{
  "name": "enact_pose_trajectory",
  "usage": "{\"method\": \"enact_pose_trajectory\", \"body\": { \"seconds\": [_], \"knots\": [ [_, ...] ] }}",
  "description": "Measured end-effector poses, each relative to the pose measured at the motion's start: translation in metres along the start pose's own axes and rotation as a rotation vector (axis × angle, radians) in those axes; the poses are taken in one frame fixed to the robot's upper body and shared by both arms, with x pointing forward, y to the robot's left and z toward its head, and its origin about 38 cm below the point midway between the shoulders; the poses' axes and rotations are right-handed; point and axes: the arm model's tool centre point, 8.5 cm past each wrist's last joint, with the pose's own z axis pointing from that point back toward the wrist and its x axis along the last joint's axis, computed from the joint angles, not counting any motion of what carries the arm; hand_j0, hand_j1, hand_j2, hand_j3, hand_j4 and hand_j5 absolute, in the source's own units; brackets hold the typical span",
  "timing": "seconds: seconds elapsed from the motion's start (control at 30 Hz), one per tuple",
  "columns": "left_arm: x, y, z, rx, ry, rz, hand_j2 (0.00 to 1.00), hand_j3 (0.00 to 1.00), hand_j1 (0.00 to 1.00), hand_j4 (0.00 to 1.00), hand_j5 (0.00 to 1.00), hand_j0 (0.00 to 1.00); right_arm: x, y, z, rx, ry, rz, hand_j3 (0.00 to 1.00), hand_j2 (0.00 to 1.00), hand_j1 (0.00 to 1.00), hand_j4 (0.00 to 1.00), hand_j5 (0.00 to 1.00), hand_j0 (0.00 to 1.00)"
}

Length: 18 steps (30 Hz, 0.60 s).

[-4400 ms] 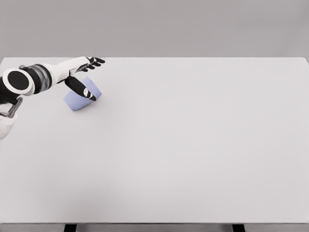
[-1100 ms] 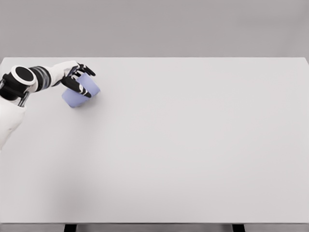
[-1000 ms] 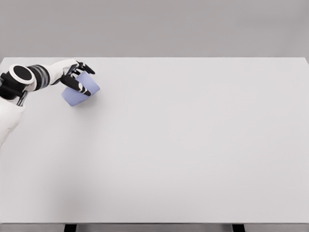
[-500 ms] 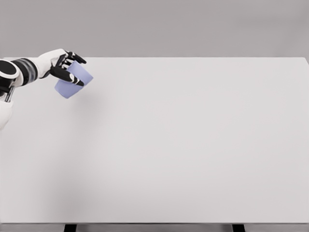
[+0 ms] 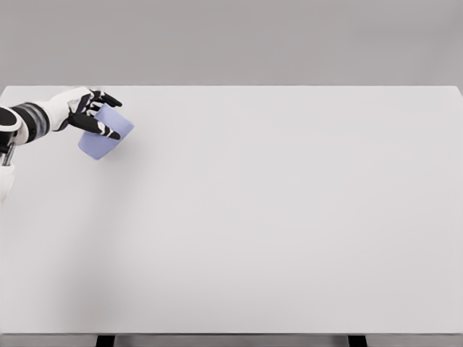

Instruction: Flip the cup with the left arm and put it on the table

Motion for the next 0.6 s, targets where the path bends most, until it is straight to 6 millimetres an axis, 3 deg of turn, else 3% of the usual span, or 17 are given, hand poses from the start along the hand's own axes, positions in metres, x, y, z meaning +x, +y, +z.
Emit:
{"method": "enact_pose_trajectory", "body": {
  "seconds": [0.6],
  "knots": [
    [-0.0086, 0.0106, 0.0087, 0.032, -0.017, 0.055, 0.61, 0.61, 0.61, 0.61, 0.61, 0.61, 0.0001, 0.0000, 0.0000, 0.000, 0.000, 0.000, 1.00, 1.00, 1.00, 1.00, 1.00, 1.00]
  ]
}}
